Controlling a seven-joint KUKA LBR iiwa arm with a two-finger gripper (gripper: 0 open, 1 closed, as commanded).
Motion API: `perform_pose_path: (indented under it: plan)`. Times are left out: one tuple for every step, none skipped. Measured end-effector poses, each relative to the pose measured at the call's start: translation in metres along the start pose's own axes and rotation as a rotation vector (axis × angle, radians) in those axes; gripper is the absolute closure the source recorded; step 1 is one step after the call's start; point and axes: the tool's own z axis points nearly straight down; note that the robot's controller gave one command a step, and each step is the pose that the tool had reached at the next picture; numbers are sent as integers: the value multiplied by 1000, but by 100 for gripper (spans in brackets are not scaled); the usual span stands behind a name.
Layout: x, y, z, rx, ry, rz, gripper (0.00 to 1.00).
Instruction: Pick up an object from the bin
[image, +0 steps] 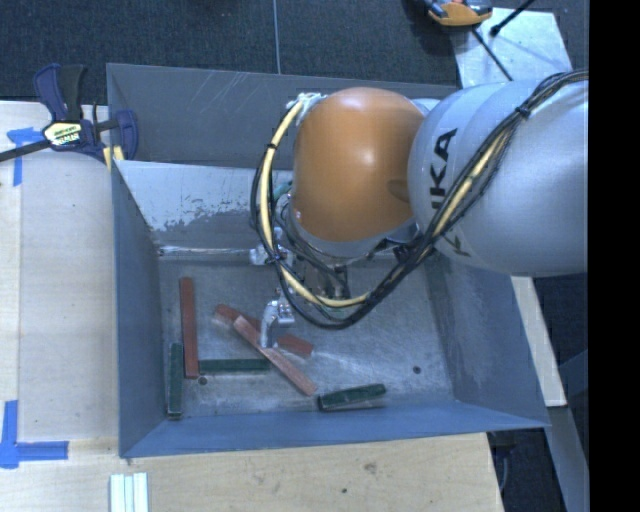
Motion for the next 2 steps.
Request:
perform_pose_path:
  plan:
    - [-2,-1,-4,-2,-8,2,0]
    - [-24,-18,67,-3,-13,61,0]
